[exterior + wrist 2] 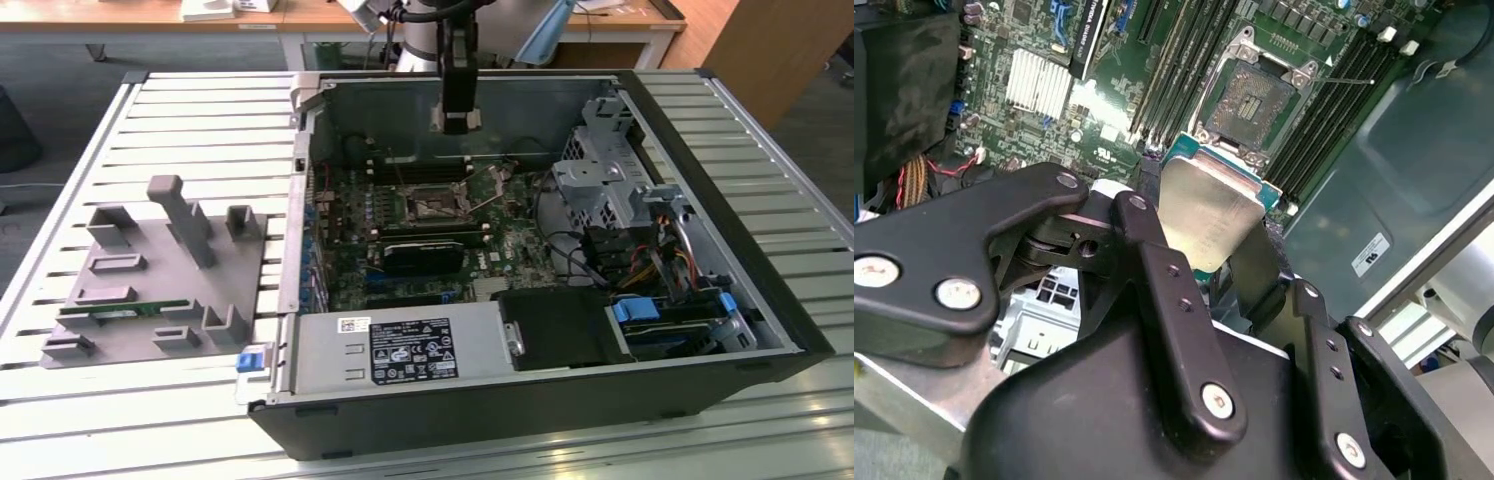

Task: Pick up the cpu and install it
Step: 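Place the cpu into insertion slot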

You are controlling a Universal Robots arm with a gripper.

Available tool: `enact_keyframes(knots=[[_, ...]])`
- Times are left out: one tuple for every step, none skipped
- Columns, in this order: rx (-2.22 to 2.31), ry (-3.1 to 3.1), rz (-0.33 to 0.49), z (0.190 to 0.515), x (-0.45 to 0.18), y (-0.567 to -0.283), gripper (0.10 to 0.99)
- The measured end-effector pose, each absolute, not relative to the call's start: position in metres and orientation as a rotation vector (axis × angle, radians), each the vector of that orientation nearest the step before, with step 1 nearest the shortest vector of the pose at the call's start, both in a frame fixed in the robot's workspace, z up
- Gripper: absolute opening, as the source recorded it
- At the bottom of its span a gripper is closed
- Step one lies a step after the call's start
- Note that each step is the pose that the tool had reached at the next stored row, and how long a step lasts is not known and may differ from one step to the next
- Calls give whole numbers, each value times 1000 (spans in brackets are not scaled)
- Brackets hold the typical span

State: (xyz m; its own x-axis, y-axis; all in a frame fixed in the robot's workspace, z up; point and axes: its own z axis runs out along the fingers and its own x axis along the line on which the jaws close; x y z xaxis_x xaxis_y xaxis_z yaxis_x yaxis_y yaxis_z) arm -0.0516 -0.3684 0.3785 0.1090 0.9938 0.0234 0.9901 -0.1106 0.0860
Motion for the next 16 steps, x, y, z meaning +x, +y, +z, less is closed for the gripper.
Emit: enact_keyframes(knots=[[2303, 2062, 116, 378, -52, -368, 529], [2303, 2062, 116, 378, -52, -368, 529], [2303, 2062, 116, 378, -52, -368, 529], [2303, 2062, 116, 377, -52, -368, 529], [2303, 2062, 116, 377, -52, -368, 529], [2303, 2062, 116, 377, -52, -368, 529], [2303, 2062, 116, 376, -52, -368, 529], [2303, 2062, 116, 376, -52, -368, 529], [2303, 2062, 116, 376, -52, -368, 529], [2303, 2062, 116, 376, -52, -368, 529], [2303, 2062, 116, 375, -52, -368, 529], [2303, 2062, 116, 375, -52, -368, 529], [2303, 2062, 116, 375, -52, -368, 529], [2303, 2062, 116, 375, -52, -368, 529], [2303, 2062, 116, 374, -52, -368, 529], [2303, 2062, 116, 374, -52, -368, 529]])
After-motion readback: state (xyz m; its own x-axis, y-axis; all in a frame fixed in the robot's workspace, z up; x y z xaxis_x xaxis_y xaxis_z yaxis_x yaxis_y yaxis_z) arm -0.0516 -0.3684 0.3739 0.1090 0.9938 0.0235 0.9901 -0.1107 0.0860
